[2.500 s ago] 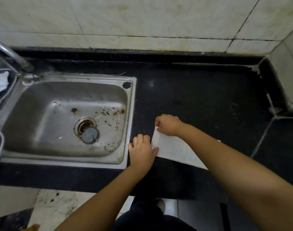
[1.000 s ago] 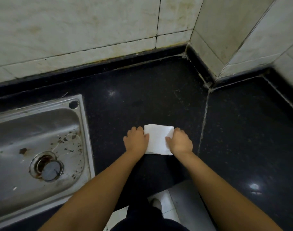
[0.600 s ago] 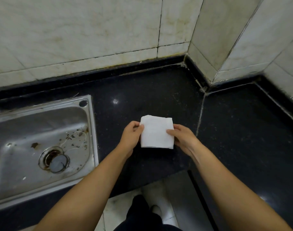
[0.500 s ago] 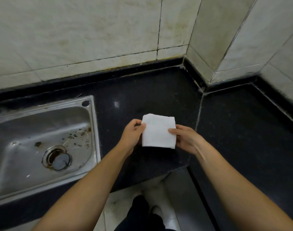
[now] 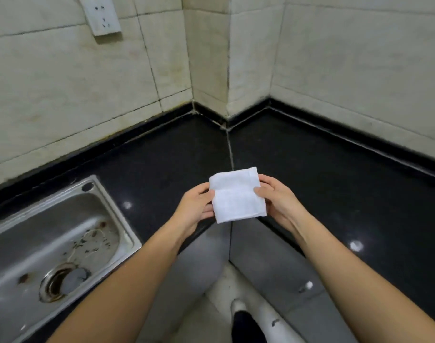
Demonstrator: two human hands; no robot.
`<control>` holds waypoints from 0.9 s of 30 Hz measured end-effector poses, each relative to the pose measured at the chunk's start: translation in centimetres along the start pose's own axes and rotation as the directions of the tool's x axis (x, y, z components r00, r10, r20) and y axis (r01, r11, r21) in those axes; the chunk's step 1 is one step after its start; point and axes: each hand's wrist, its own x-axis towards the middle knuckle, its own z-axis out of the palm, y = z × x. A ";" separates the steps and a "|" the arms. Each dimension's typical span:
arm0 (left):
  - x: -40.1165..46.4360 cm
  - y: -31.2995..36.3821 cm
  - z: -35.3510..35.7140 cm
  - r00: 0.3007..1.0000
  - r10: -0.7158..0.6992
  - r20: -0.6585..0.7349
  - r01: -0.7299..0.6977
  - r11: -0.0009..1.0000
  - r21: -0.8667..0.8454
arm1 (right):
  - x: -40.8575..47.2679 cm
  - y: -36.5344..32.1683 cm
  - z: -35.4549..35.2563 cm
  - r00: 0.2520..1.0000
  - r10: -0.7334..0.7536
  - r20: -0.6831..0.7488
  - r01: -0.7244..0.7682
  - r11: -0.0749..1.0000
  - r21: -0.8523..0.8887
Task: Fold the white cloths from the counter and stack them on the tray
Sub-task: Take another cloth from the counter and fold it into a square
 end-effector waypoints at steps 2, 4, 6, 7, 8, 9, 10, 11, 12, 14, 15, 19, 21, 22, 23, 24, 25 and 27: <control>-2.1 -1.0 1.7 0.996 -0.008 0.086 0.003 0.998 0.058 | -4.4 1.3 -1.7 0.998 -0.002 -0.059 0.004 0.999 0.033; -4.4 -2.0 3.8 0.986 -0.029 0.161 0.012 0.994 0.109 | -9.1 2.3 -3.4 0.988 0.027 -0.153 -0.019 0.998 0.052; -6.5 -2.8 6.6 0.964 -0.063 0.259 0.025 0.988 0.150 | -13.8 3.0 -5.5 0.967 0.046 -0.251 -0.029 0.997 0.070; -7.5 -3.1 8.2 0.943 -0.086 0.321 0.032 0.985 0.170 | -16.3 3.3 -6.8 0.953 0.056 -0.299 -0.029 0.995 0.094; -8.6 -3.3 10.1 0.918 -0.106 0.382 0.033 0.981 0.193 | -18.9 3.5 -8.1 0.936 0.064 -0.345 -0.025 0.993 0.118; -9.6 -3.5 12.0 0.890 -0.124 0.439 0.029 0.976 0.217 | -21.5 3.6 -9.5 0.920 0.069 -0.387 -0.016 0.990 0.138; -10.8 -3.8 14.1 0.859 -0.140 0.493 0.025 0.972 0.234 | -24.2 3.8 -11.1 0.902 0.072 -0.425 -0.007 0.988 0.153; -12.1 -3.9 16.3 0.828 -0.156 0.539 0.025 0.970 0.244 | -26.9 3.9 -12.6 0.884 0.077 -0.461 0.007 0.984 0.178; -13.5 -4.0 18.6 0.799 -0.170 0.577 0.029 0.969 0.245 | -29.5 4.0 -14.1 0.867 0.078 -0.493 0.022 0.981 0.193; -16.5 -4.5 23.5 0.737 -0.191 0.649 0.033 0.968 0.248 | -35.2 4.1 -16.9 0.828 0.063 -0.557 0.063 0.977 0.203; -17.5 -4.8 25.1 0.714 -0.198 0.671 0.038 0.969 0.245 | -37.1 4.3 -17.8 0.814 0.067 -0.576 0.069 0.975 0.210; -25.5 -7.7 36.7 0.555 -0.279 0.784 0.023 0.947 0.321 | -50.5 5.8 -24.0 0.676 0.056 -0.735 0.182 0.953 0.240; -30.6 -10.0 42.6 0.478 -0.315 0.820 0.012 0.935 0.353 | -57.5 6.9 -27.1 0.604 0.078 -0.793 0.224 0.938 0.263; -33.2 -11.2 45.4 0.439 -0.334 0.834 0.012 0.930 0.366 | -61.0 7.4 -28.6 0.571 0.086 -0.817 0.241 0.933 0.267; -35.9 -12.3 48.0 0.402 -0.349 0.847 0.016 0.927 0.375 | -64.3 7.9 -30.1 0.537 0.091 -0.839 0.257 0.929 0.266; -38.4 -13.4 50.5 0.370 -0.363 0.855 0.023 0.924 0.382 | -67.5 8.2 -31.4 0.506 0.097 -0.857 0.273 0.925 0.266; -40.9 -14.2 52.7 0.345 -0.378 0.859 0.033 0.920 0.392 | -70.3 8.7 -32.6 0.477 0.105 -0.873 0.292 0.917 0.270; -45.2 -15.4 56.7 0.306 -0.400 0.864 0.052 0.913 0.404 | -75.3 9.3 -34.9 0.428 0.125 -0.895 0.328 0.902 0.282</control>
